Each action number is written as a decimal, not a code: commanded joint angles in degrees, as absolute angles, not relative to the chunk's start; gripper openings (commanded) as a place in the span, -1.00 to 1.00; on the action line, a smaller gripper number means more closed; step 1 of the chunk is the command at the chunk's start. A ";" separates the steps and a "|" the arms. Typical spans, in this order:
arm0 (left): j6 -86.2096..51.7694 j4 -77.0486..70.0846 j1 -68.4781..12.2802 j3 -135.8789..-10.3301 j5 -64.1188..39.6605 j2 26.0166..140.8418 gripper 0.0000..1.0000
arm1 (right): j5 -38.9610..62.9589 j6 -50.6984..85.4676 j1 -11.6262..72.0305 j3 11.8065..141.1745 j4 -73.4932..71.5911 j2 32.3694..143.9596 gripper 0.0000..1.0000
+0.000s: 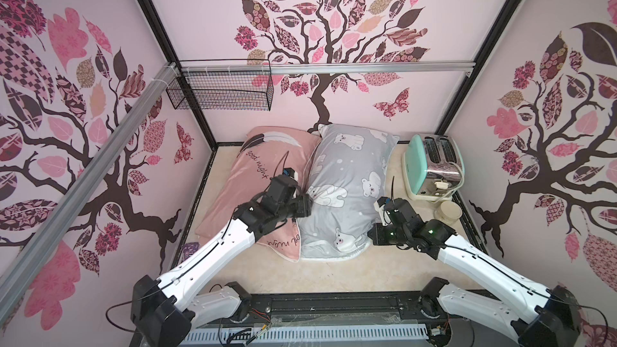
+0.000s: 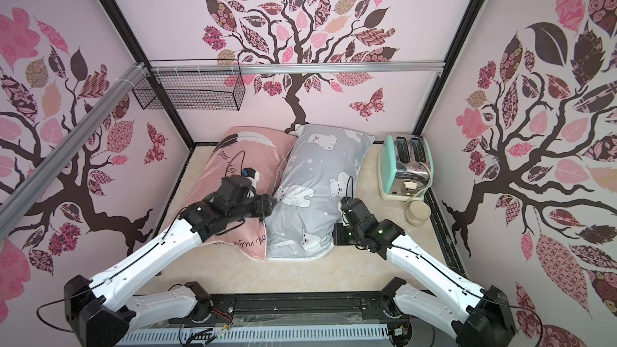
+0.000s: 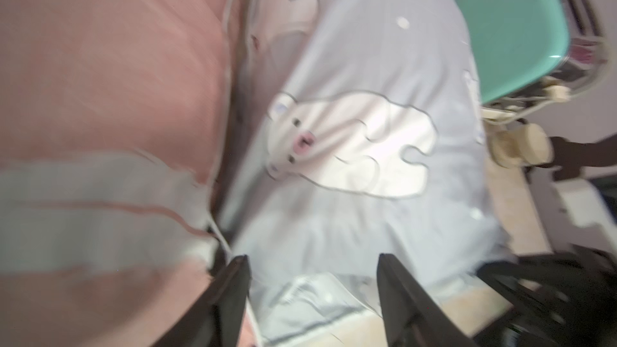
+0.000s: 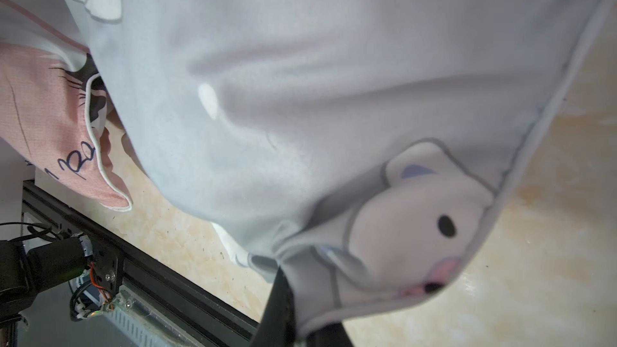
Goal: Zip up pillowcases
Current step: Pick up the pillowcase from the center of the board, then zip the zipper on the pillowcase.
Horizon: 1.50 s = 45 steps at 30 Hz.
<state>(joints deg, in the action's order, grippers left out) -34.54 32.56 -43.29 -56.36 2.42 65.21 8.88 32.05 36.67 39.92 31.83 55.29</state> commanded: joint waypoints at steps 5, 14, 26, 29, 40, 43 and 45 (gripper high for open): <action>-52.54 8.00 -58.93 -48.41 -8.20 73.96 -0.18 | 23.01 36.10 33.39 37.05 23.47 52.01 -1.00; -60.66 -13.56 -59.94 -45.18 -15.53 86.12 -0.38 | 32.85 40.41 28.92 33.74 19.73 47.35 -1.00; -71.51 -33.90 -59.85 -33.41 -13.81 88.07 -0.63 | 35.65 40.61 24.95 31.60 18.75 46.46 -1.00; -73.49 -37.01 -59.85 -31.60 -13.91 87.27 -0.63 | 36.81 41.17 24.49 31.16 17.47 46.82 -1.00; -80.11 -51.56 -59.90 -26.83 -12.15 87.70 0.05 | 43.89 47.99 21.43 25.66 7.61 45.53 -1.00; -80.87 -52.36 -60.00 -26.87 -12.40 88.55 0.08 | 45.02 50.00 21.44 24.83 5.12 45.43 -1.00; -81.82 -54.76 -60.10 -26.49 -12.52 89.65 0.09 | 45.76 51.38 21.44 24.29 3.56 45.46 -1.00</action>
<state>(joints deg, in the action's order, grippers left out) -80.25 -49.98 -60.01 -27.09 -12.78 88.25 42.63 48.42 21.61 23.83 8.51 46.09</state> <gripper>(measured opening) 0.544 0.071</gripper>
